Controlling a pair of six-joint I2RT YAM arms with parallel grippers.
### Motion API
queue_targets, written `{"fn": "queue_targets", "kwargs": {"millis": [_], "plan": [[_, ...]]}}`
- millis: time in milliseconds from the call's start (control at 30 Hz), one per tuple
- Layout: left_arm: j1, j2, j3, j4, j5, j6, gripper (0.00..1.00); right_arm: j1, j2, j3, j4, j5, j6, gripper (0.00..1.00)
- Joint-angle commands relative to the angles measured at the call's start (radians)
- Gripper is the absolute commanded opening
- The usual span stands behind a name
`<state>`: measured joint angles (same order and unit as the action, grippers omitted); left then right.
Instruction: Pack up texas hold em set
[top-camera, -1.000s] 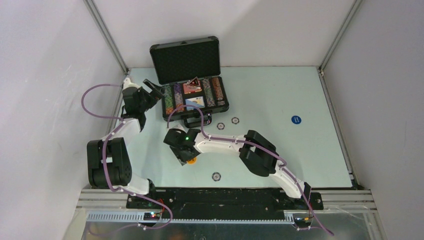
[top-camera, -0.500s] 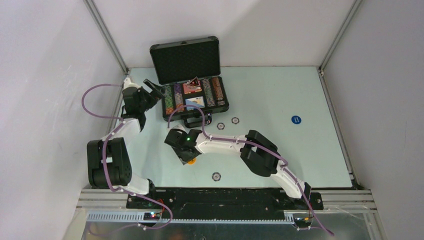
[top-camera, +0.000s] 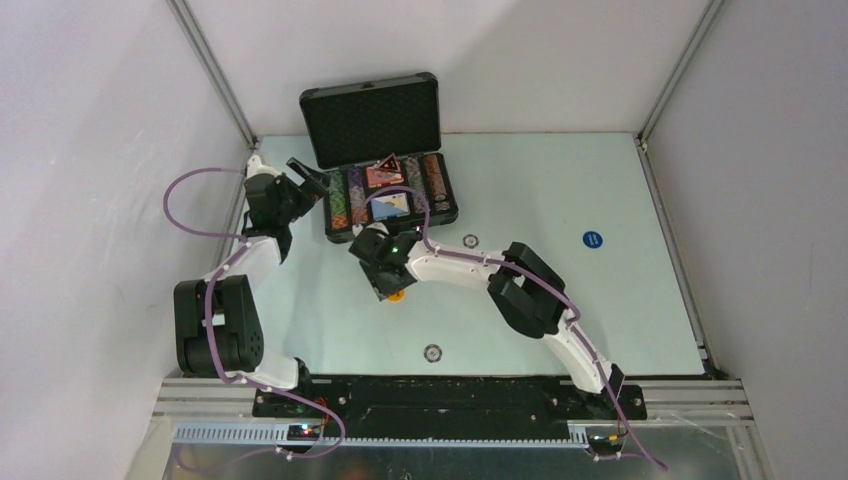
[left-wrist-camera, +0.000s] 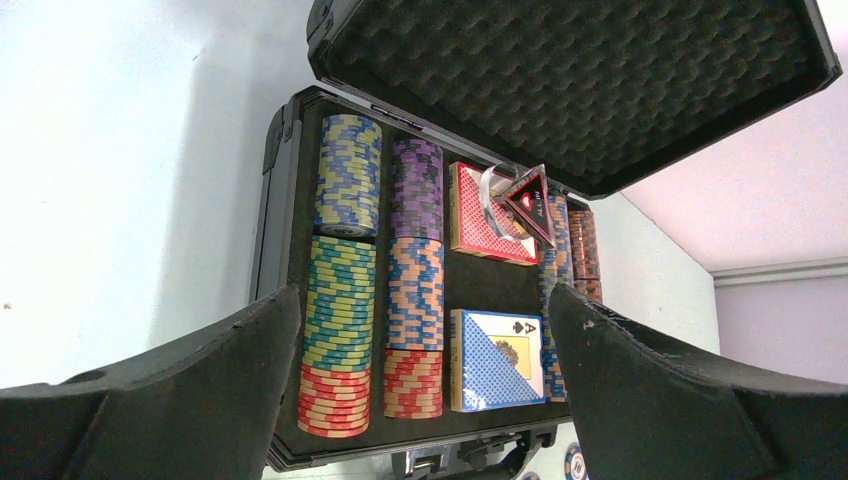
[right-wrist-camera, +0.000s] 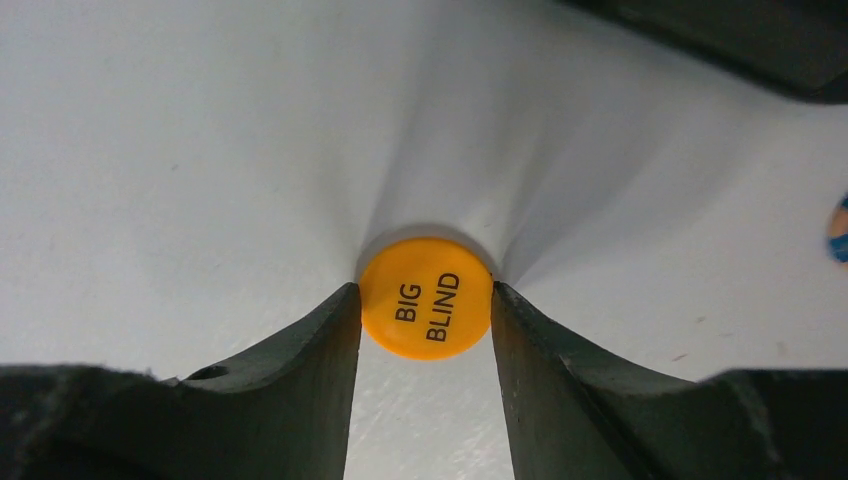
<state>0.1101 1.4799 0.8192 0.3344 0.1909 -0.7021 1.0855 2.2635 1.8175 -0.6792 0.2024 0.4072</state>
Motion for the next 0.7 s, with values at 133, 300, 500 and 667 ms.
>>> {"fn": "queue_targets", "kwargs": {"millis": [133, 300, 500, 667], "plan": [[0.008, -0.014, -0.002, 0.045, 0.019, -0.013, 0.98, -0.094, -0.03, 0.12, -0.018, 0.039, -0.069, 0.54], [0.008, -0.012, -0.002, 0.047, 0.021, -0.014, 0.98, -0.148, -0.005, 0.238, -0.045, 0.045, -0.106, 0.54], [0.007, -0.01, -0.002, 0.049, 0.023, -0.016, 0.98, -0.192, 0.062, 0.416, -0.059, 0.053, -0.15, 0.55], [0.008, -0.01, -0.002, 0.051, 0.026, -0.018, 0.98, -0.242, 0.166, 0.572, -0.029, 0.042, -0.182, 0.55]]}}
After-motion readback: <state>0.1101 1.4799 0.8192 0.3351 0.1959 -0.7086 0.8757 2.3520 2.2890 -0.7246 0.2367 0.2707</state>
